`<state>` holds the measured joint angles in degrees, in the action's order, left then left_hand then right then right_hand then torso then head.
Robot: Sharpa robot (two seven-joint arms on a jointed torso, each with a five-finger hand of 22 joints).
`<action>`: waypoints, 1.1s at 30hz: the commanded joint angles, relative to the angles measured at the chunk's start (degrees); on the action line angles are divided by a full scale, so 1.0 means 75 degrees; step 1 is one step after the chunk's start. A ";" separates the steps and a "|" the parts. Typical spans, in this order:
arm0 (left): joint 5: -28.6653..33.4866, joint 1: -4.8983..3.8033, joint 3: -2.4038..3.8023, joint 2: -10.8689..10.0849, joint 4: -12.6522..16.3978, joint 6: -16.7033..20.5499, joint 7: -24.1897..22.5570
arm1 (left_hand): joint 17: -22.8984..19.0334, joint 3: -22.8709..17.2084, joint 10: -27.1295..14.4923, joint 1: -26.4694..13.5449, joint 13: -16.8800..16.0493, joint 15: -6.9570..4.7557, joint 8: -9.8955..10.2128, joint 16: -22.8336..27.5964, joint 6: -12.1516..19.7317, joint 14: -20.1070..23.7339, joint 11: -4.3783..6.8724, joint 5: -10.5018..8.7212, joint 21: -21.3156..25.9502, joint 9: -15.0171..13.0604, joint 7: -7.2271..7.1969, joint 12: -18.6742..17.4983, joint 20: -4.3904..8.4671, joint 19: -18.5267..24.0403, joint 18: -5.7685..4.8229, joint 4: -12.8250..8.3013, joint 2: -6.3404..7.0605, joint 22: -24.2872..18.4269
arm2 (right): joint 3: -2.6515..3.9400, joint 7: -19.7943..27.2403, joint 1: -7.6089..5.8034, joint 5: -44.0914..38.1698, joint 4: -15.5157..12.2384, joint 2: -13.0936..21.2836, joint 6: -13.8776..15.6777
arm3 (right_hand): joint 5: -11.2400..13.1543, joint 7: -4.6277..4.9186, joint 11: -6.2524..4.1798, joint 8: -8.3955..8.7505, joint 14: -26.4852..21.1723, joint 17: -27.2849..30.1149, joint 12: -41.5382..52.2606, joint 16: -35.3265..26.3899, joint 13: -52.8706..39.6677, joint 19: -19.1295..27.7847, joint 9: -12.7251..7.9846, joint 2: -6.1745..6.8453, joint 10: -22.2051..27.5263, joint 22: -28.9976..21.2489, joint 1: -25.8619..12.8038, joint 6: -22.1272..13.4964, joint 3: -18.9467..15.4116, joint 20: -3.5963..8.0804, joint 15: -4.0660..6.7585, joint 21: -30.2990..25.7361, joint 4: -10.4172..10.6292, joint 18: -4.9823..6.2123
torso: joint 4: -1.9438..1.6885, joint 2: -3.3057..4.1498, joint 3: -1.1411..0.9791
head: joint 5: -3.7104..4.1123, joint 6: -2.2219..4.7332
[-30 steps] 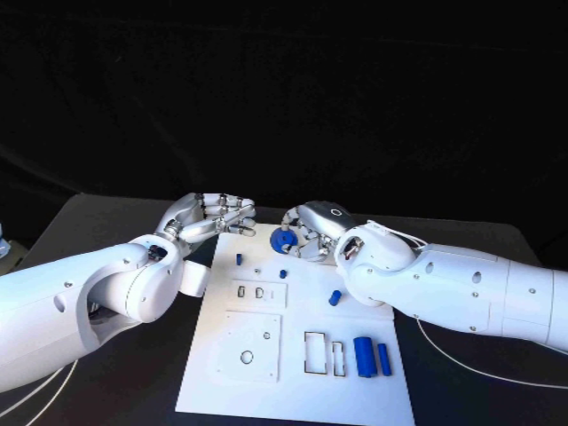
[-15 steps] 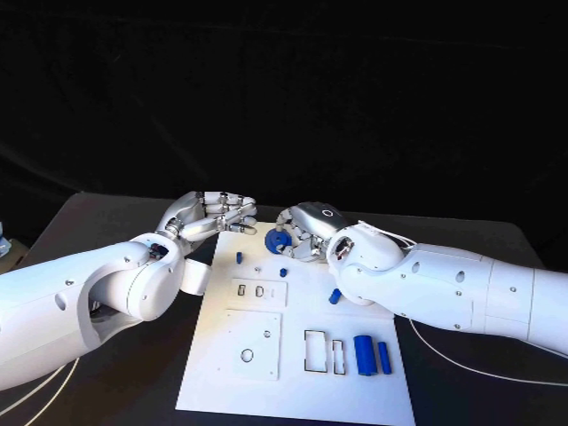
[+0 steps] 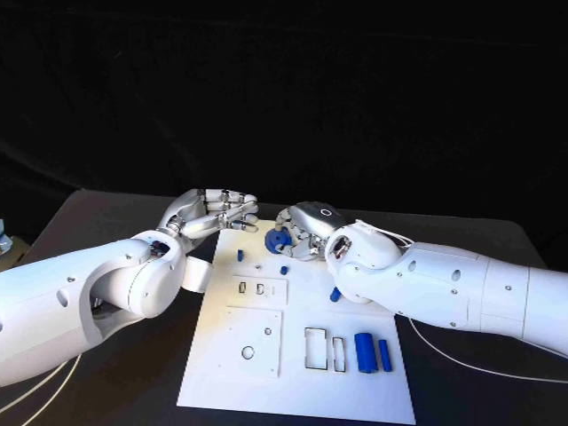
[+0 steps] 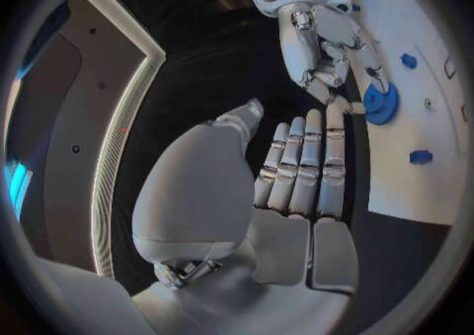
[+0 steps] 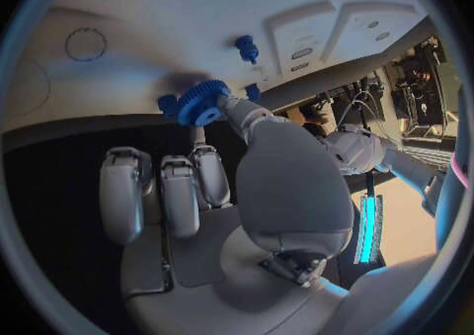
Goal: Assemble the parts on the task board
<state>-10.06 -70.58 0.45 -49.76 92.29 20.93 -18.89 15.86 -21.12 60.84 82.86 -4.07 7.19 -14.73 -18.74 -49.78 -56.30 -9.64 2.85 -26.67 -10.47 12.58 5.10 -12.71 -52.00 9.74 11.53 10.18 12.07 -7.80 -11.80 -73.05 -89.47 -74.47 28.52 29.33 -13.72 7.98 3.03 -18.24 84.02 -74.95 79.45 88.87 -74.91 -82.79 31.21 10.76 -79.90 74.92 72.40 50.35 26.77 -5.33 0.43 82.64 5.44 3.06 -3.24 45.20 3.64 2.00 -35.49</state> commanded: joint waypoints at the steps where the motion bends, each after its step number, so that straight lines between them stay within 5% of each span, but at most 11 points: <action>1: 0.0033 -0.0009 0.0006 0.0013 0.0019 -0.0149 -0.0083 | 0.0008 -0.0006 -0.0020 -0.0013 0.0007 -0.0025 0.0024 -0.0041 -0.0017 -0.0023 -0.0007 0.0008 -0.0029 -0.0013 0.0032 -0.0041 0.0015 0.0044 0.0072 -0.0048 -0.0020 0.0008 | -0.0015 -0.0077 0.0020 -0.0121 0.0035 -0.0012 -0.0334 | 0.0039 0.0007 0.0032 0.0023 0.0699 -0.1545 -0.0049 0.0033 -0.0141 0.0000 0.0028 0.0025 0.0003 0.0670 -0.0047 0.0000 0.0049 -0.0019 0.0033 -0.0024 0.0015 -0.0054 | 0.0004 0.0000 -0.0004 | 0.0006 -0.0010; 25: 0.0033 -0.0009 0.0006 0.0002 -0.0009 -0.0160 -0.0081 | 0.0019 -0.0018 -0.0025 -0.0007 0.0011 -0.0018 0.0031 -0.0031 -0.0009 -0.0003 -0.0012 0.0007 -0.0040 -0.0016 0.0037 -0.0059 0.0012 0.0077 0.0068 -0.0065 -0.0013 0.0014 | -0.0025 -0.0264 0.0048 -0.0270 -0.0022 0.0063 -0.0214 | 0.0110 0.0051 0.0070 0.0134 0.0697 -0.1539 -0.0121 0.0030 -0.0069 0.0022 0.0012 0.0067 0.0072 0.0651 -0.0131 -0.0084 0.0074 -0.0046 0.0001 -0.0049 0.0043 -0.0048 | 0.0017 0.0004 -0.0016 | 0.0006 -0.0016; 33: 0.0033 -0.0009 0.0006 0.0002 -0.0013 -0.0159 -0.0080 | 0.0019 -0.0018 -0.0025 -0.0007 0.0011 -0.0018 0.0031 -0.0031 -0.0009 -0.0003 -0.0012 0.0007 -0.0040 -0.0016 0.0037 -0.0059 0.0012 0.0077 0.0068 -0.0065 -0.0013 0.0014 | -0.0025 -0.0164 0.0052 -0.0148 -0.0011 0.0065 -0.0135 | 0.0445 0.0301 0.0304 0.0812 0.0689 -0.1511 -0.0209 0.0024 0.0013 0.0078 -0.0197 0.0213 0.0185 0.0602 -0.0426 -0.0835 -0.0128 -0.0222 -0.0202 -0.0121 0.0218 -0.0031 | -0.0001 0.0000 -0.0006 | 0.0021 0.0000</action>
<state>-10.03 -70.58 0.45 -49.82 92.12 20.70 -18.88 15.95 -21.36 60.84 82.86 -4.07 7.19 -14.73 -18.74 -49.78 -56.30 -9.64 2.85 -26.67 -10.54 12.58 4.82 -12.50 -51.79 9.74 11.29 10.18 12.13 -7.98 -12.96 -72.69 -90.32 -74.55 29.01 28.11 -10.40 10.23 5.03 -12.46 84.13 -74.93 78.17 88.87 -74.89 -82.23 29.85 12.31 -78.60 74.95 69.69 44.41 26.34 -6.70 -0.72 81.95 7.02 3.07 -3.18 45.23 3.56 2.13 -35.51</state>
